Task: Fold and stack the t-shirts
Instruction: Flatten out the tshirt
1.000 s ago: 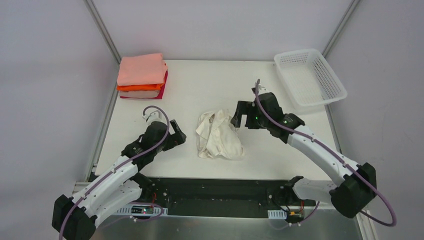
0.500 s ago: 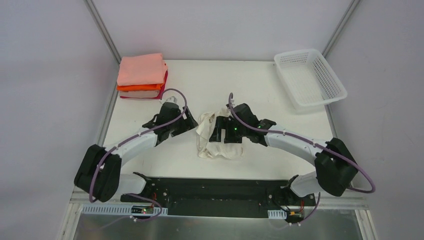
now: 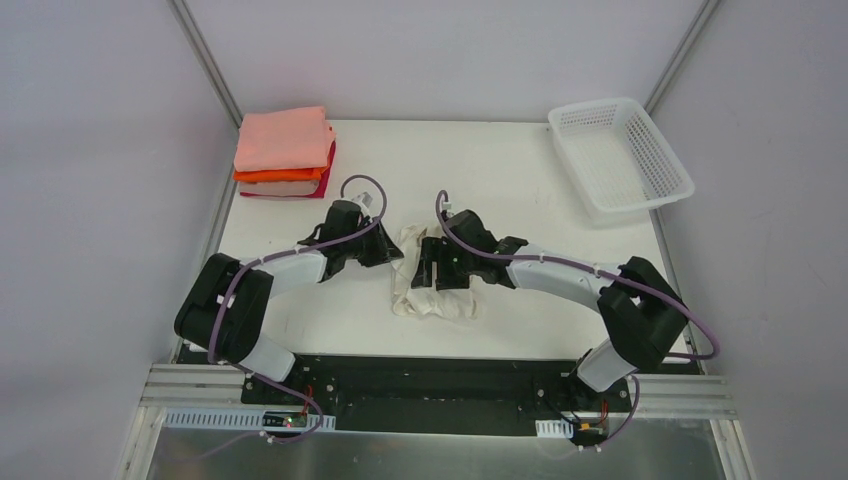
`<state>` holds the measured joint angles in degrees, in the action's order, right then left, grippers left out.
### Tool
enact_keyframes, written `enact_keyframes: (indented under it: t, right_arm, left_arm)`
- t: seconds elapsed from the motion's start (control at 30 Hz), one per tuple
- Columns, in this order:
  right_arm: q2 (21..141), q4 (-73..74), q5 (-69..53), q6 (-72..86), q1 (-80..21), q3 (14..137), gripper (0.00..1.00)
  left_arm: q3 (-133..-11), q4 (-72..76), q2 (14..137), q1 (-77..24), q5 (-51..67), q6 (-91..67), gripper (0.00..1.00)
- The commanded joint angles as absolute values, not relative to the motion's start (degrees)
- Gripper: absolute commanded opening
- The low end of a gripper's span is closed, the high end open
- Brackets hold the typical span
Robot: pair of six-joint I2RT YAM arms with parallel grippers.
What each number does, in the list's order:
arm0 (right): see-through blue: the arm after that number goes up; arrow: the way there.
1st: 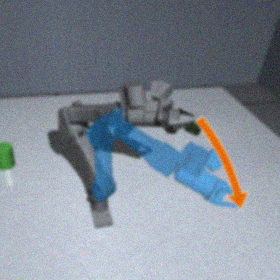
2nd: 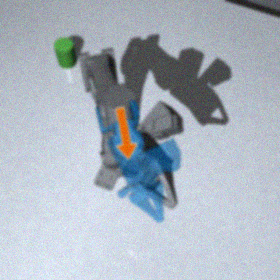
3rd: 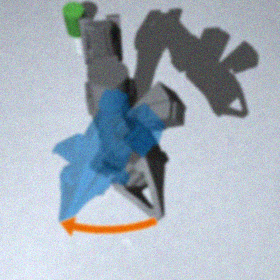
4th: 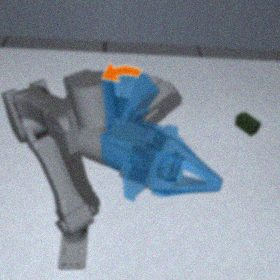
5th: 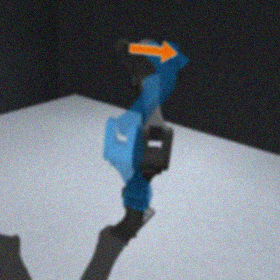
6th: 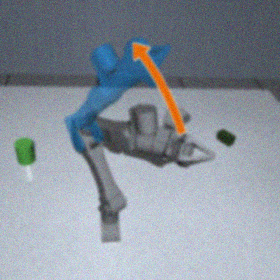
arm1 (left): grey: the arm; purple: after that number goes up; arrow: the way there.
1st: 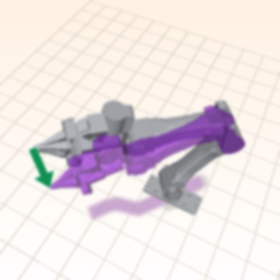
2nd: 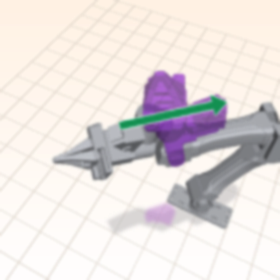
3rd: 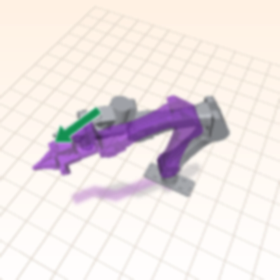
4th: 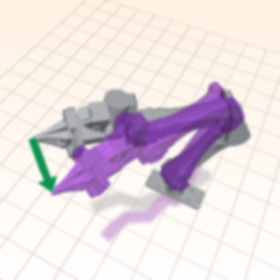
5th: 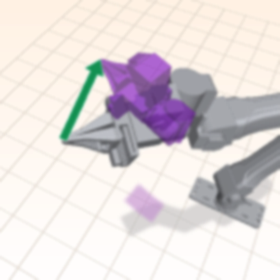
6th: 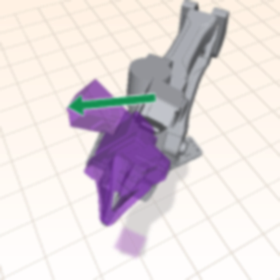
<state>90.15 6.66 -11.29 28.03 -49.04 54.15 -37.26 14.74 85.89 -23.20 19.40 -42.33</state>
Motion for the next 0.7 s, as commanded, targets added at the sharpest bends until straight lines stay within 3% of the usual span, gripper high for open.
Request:
enact_keyframes:
  t: [0.0,0.03,0.27,0.67]
  right_arm:
    - [90.61,8.77,-5.84,28.38,-50.76,58.26,0.67]
    - [90.49,10.36,-3.73,28.11,-51.41,58.92,0.67]
    - [87.97,17.24,7.70,27.61,-56.74,61.50,0.67]
    - [92.25,17.23,13.58,29.48,-60.60,65.76,0.65]
  left_arm:
    - [-38.40,18.26,87.76,-23.20,22.48,-41.56,0.08]
    - [-38.41,18.48,87.92,-23.20,22.50,-41.62,0.00]
    - [-34.34,21.65,83.74,-23.20,19.98,-42.77,0.00]
    - [-27.90,20.25,74.98,-23.78,16.08,-45.33,0.00]
